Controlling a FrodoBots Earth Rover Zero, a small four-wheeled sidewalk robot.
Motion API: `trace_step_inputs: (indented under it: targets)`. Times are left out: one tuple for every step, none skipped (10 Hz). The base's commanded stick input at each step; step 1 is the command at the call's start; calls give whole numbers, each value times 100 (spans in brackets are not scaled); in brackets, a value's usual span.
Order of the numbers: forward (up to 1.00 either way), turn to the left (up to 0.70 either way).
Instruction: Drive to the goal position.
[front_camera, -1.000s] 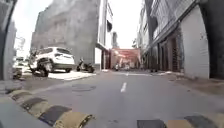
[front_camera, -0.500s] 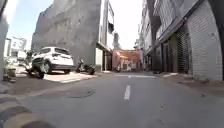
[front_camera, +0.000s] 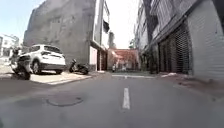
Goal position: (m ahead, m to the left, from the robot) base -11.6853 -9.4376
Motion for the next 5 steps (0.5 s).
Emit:
trace_step_inputs:
  targets:
    - [100, -40]
    - [100, -40]
    - [100, -40]
    - [100, -40]
    - [100, -40]
